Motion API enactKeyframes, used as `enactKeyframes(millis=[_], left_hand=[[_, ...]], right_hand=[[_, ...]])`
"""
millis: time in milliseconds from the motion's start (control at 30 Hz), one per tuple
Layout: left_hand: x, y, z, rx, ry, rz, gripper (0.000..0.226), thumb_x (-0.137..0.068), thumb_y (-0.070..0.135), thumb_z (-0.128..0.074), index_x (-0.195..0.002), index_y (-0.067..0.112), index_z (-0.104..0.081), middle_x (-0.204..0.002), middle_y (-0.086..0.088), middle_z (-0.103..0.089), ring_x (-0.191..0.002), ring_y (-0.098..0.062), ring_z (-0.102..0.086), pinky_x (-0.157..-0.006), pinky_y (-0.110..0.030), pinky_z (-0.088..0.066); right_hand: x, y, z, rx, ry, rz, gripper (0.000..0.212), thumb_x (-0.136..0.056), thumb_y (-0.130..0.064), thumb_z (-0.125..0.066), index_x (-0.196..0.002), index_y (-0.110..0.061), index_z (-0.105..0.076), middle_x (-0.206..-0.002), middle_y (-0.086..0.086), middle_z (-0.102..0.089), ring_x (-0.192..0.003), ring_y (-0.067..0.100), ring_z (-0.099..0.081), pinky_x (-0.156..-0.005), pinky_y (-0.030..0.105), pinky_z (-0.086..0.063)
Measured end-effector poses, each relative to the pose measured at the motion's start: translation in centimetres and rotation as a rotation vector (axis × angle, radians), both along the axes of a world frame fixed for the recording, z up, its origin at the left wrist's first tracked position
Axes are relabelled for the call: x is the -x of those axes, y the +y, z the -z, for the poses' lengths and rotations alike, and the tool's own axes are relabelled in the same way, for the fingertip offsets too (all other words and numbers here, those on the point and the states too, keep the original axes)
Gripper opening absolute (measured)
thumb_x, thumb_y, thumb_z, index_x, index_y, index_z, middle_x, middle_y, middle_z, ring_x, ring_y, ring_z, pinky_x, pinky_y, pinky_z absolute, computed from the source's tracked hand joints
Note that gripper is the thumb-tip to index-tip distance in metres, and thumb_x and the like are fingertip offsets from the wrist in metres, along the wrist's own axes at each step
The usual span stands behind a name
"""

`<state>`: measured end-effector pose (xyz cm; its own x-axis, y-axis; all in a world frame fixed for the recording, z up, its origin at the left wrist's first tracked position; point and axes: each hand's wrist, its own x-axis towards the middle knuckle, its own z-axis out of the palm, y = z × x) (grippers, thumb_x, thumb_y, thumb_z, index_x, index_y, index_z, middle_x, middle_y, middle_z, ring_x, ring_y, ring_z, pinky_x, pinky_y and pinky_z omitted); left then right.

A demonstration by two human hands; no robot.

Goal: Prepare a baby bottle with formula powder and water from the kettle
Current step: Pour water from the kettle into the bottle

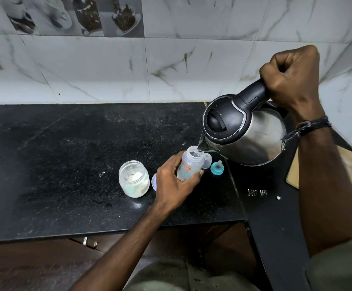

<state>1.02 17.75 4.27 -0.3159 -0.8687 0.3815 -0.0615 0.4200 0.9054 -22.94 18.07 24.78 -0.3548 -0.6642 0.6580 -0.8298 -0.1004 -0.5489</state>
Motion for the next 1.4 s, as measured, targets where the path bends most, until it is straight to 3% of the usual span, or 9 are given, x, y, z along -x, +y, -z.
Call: enactKeyframes(millis=[167,300,433,533,833,900,967,1400], left_hand=[[-0.02,0.03,-0.06,-0.002,0.0,-0.008,0.047,-0.077,0.017,-0.086,-0.122,0.021,-0.072,-0.109,0.006,-0.076,-0.097,-0.01,-0.069,-0.08,-0.022,-0.054],[-0.05,0.06,-0.15,0.003,0.004,-0.006,0.049,-0.077,0.011,-0.088,-0.12,0.027,-0.071,-0.108,0.006,-0.076,-0.095,-0.005,-0.068,-0.079,-0.017,-0.051],[-0.1,-0.03,0.08,0.003,-0.001,-0.004,0.047,-0.077,0.015,-0.088,-0.121,0.021,-0.072,-0.11,0.007,-0.076,-0.098,-0.008,-0.069,-0.081,-0.022,-0.054],[-0.06,0.03,0.14,-0.003,0.008,0.001,0.045,-0.077,0.019,-0.086,-0.12,0.021,-0.072,-0.11,0.006,-0.076,-0.098,-0.009,-0.07,-0.082,-0.023,-0.054],[-0.15,0.2,-0.01,-0.011,0.019,0.007,0.049,-0.077,0.018,-0.086,-0.12,0.035,-0.069,-0.109,0.007,-0.076,-0.097,-0.012,-0.07,-0.08,-0.026,-0.055],[-0.2,0.23,0.01,-0.01,0.019,0.012,0.048,-0.077,0.019,-0.086,-0.12,0.032,-0.07,-0.109,0.006,-0.076,-0.098,-0.012,-0.07,-0.08,-0.024,-0.055],[-0.23,0.28,0.0,-0.011,0.02,0.013,0.047,-0.077,0.02,-0.086,-0.12,0.029,-0.07,-0.11,0.006,-0.076,-0.099,-0.011,-0.07,-0.081,-0.023,-0.054],[-0.47,0.67,-0.49,0.01,0.022,0.015,0.052,-0.078,0.022,-0.086,-0.12,0.043,-0.064,-0.11,0.009,-0.075,-0.1,-0.008,-0.069,-0.082,-0.022,-0.055]], right_hand=[[0.03,-0.02,-0.03,0.005,-0.005,-0.016,0.031,-0.068,-0.023,-0.053,-0.044,-0.01,-0.038,-0.039,-0.006,-0.037,-0.039,0.007,-0.022,-0.044,0.022,-0.019],[0.02,-0.05,-0.02,0.014,-0.009,-0.023,0.031,-0.068,-0.022,-0.053,-0.044,-0.01,-0.037,-0.038,-0.006,-0.036,-0.04,0.007,-0.021,-0.045,0.022,-0.019],[-0.01,-0.07,-0.08,0.016,-0.002,-0.019,0.032,-0.068,-0.021,-0.053,-0.044,-0.01,-0.036,-0.04,-0.003,-0.036,-0.04,0.007,-0.02,-0.044,0.022,-0.02],[-0.25,-0.03,-0.13,0.016,0.021,-0.014,0.032,-0.068,-0.02,-0.053,-0.044,-0.01,-0.035,-0.042,0.002,-0.023,-0.043,0.009,-0.022,-0.045,0.024,-0.019],[-0.26,0.22,-0.14,0.021,0.024,-0.004,0.03,-0.068,-0.02,-0.053,-0.047,-0.001,-0.044,-0.044,0.007,-0.03,-0.045,0.012,-0.025,-0.046,0.022,-0.02],[-0.27,0.25,-0.15,0.021,0.025,-0.007,0.029,-0.068,-0.02,-0.053,-0.047,-0.003,-0.043,-0.043,0.008,-0.029,-0.044,0.011,-0.025,-0.046,0.023,-0.02],[-0.24,0.28,-0.17,0.02,0.025,-0.012,0.029,-0.068,-0.02,-0.053,-0.045,-0.007,-0.042,-0.039,-0.004,-0.029,-0.043,0.007,-0.023,-0.045,0.022,-0.02],[-0.34,0.5,-0.15,0.017,0.023,-0.005,0.03,-0.068,-0.022,-0.053,-0.045,-0.007,-0.039,-0.041,0.003,-0.026,-0.042,0.006,-0.023,-0.045,0.022,-0.021]])
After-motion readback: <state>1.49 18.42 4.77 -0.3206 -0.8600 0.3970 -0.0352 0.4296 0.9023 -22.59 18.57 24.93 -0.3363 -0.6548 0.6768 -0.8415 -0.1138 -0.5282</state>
